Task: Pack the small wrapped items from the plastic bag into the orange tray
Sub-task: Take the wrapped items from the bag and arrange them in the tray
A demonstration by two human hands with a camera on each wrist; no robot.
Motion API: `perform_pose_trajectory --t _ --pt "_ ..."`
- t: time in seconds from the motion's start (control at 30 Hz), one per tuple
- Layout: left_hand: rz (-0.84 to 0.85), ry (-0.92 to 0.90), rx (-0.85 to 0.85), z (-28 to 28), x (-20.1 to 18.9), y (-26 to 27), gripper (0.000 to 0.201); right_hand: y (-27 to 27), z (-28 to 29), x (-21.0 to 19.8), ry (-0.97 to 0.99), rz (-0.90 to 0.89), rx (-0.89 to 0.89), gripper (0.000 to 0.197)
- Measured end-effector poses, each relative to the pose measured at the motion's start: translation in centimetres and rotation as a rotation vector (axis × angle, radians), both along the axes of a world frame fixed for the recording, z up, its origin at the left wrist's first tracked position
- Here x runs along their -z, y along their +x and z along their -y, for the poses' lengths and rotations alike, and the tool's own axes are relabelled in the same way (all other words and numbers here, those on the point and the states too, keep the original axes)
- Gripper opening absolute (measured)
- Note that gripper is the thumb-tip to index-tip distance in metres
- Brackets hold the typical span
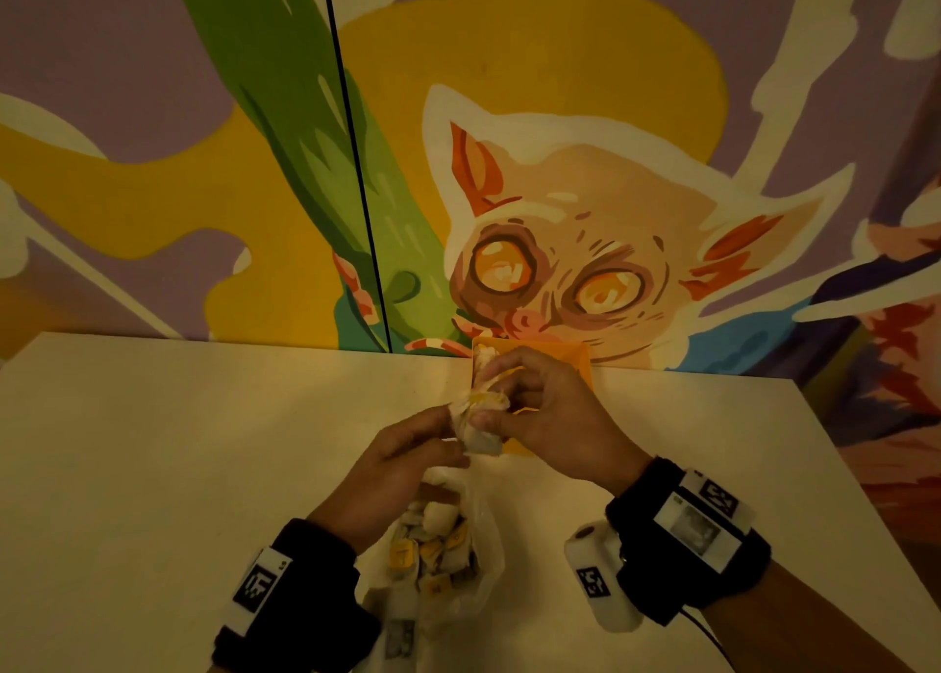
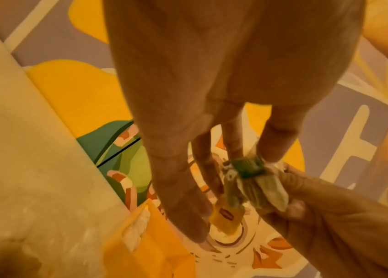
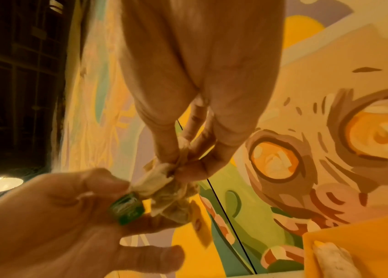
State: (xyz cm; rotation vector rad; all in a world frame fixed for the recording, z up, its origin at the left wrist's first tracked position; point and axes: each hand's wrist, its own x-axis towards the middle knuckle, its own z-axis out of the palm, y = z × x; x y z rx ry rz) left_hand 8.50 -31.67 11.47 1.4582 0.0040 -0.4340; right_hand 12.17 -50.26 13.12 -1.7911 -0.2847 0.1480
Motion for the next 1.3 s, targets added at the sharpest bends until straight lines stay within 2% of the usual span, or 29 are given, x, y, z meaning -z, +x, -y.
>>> perform_pose_trajectory --t 0.07,0.1,0.23,0.33,0.47,0.63,0.87,1.0,1.13,1.2,1.3 --pt "-0.074 -0.156 -0.050 0.4 0.3 0.0 0.036 0.5 0.1 0.4 0.007 -0.029 0.055 0.035" --pt "-0.048 -0.152 -0.082 0.8 0.5 0.1 0.040 0.6 0.2 0.6 0.000 -0.028 0.066 0.032" --pt "0.230 0.086 -0.137 1.8 1.4 1.1 0.024 1.3 0.3 1.2 -0.110 -0.035 0.035 0.019" --pt "0.253 0.159 -0.159 2.1 1.9 2.0 0.033 2.0 0.6 1.4 -0.204 -0.038 -0.044 0.018" --pt "0.206 0.164 -0.171 2.3 2.3 2.8 0.044 3.0 1.2 1.7 -0.212 -0.066 -0.067 0.019" --pt "0.179 0.156 -0.222 2.1 3.3 3.1 0.043 4.0 1.6 2.0 -0.253 -0.061 -0.111 0.018" --pt "-0.037 -0.075 -0.329 2.8 4.4 3.8 0.039 4.6 1.5 3.3 -0.251 -0.053 -0.078 0.019" --pt "-0.081 -0.116 -0.384 3.3 4.8 4.1 0.040 5.0 1.3 3.7 -0.324 -0.039 -0.052 0.022" --pt "-0.080 -0.064 -0.369 3.6 5.1 4.2 0.040 5.2 1.2 3.7 -0.438 -0.028 -0.096 0.019" --pt "-0.074 -0.015 -0.330 3.7 5.2 4.2 0.038 5.5 1.3 3.9 -0.456 -0.046 -0.117 0.024" --pt "-0.090 0.047 -0.267 4.0 5.2 4.3 0.035 6.1 1.6 4.3 -0.472 -0.073 -0.141 0.021"
